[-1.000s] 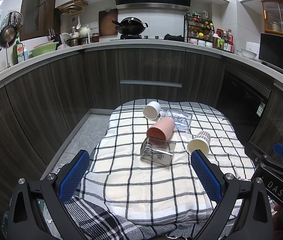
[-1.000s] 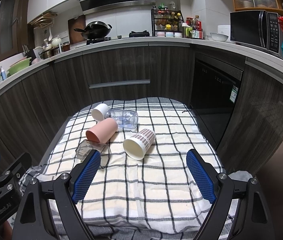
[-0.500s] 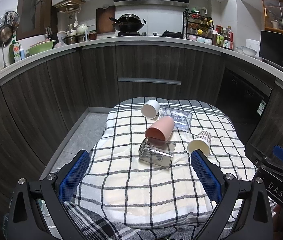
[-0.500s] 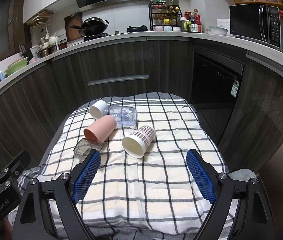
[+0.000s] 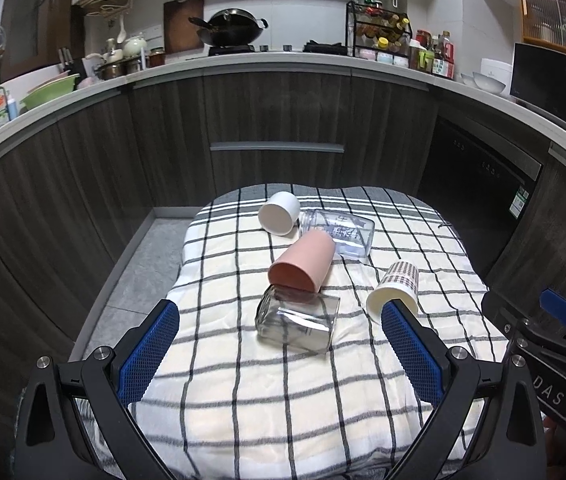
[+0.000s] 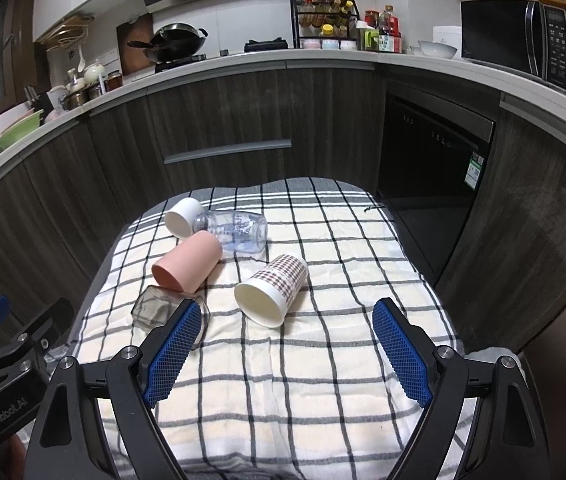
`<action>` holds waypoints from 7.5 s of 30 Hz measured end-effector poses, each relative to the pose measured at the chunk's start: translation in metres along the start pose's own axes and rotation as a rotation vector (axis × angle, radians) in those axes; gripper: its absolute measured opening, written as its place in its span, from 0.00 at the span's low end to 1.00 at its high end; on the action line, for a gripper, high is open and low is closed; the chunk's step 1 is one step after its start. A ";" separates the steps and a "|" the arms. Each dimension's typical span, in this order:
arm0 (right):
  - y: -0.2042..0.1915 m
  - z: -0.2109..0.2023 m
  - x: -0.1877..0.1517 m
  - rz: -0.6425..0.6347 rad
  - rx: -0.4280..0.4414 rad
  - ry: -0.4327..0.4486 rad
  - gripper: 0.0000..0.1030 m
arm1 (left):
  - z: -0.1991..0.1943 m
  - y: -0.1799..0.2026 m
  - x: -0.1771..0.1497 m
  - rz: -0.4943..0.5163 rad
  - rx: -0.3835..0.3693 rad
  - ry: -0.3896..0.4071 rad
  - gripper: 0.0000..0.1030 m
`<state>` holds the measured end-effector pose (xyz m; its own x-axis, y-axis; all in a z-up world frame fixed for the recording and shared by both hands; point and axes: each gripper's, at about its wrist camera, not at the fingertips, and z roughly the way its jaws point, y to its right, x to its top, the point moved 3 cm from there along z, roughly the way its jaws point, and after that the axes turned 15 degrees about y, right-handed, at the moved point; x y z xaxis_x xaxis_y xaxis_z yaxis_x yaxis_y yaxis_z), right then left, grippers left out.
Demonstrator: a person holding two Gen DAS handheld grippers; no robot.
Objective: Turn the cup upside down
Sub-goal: 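Lower the left tool onto the pink cup and close its fingers around it, then lift the pink cup with the left tool and swing it toward the right tool, then grasp the pink cup with the right tool while the left tool releases it, then rotate the pink cup upright with the right tool and set it on the cloth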
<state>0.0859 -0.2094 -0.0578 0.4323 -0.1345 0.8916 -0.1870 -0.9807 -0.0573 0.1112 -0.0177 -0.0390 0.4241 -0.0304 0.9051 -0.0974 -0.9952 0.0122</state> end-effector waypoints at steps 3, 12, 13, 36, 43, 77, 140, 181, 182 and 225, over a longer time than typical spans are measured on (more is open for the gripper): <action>0.001 0.014 0.003 0.014 -0.011 -0.018 0.85 | 0.022 0.004 0.006 0.026 -0.018 -0.023 1.00; 0.002 0.066 0.013 0.070 -0.040 -0.081 0.85 | 0.090 0.016 0.020 0.105 -0.087 -0.131 1.00; 0.002 0.071 0.013 0.075 -0.045 -0.088 0.85 | 0.099 0.017 0.020 0.115 -0.094 -0.150 1.00; 0.023 0.200 0.007 0.223 -0.214 -0.251 0.85 | 0.271 0.043 -0.023 0.273 -0.238 -0.569 0.99; 0.024 0.219 -0.007 0.250 -0.208 -0.290 0.85 | 0.298 0.048 -0.046 0.306 -0.242 -0.652 0.92; 0.055 0.109 0.028 0.261 -0.154 -0.162 0.85 | 0.178 0.060 0.004 0.131 -0.207 -0.421 0.68; 0.000 0.071 -0.040 0.003 0.103 -0.568 0.82 | 0.034 -0.022 -0.029 -0.194 -0.022 -0.059 0.98; -0.064 0.155 -0.108 -0.065 0.075 -0.998 0.65 | 0.083 -0.087 -0.050 -0.341 0.017 -0.127 0.99; -0.064 0.151 -0.101 -0.062 0.088 -0.967 0.65 | 0.082 -0.086 -0.050 -0.342 0.019 -0.122 0.99; -0.078 0.088 -0.077 -0.207 -0.004 0.123 0.74 | 0.074 -0.057 -0.081 -0.145 0.127 -0.084 0.99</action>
<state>0.1448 -0.1346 -0.1611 0.3513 0.0875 0.9322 -0.1088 -0.9851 0.1335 0.1494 0.0346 -0.1447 0.4997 0.1115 0.8590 0.0821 -0.9933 0.0812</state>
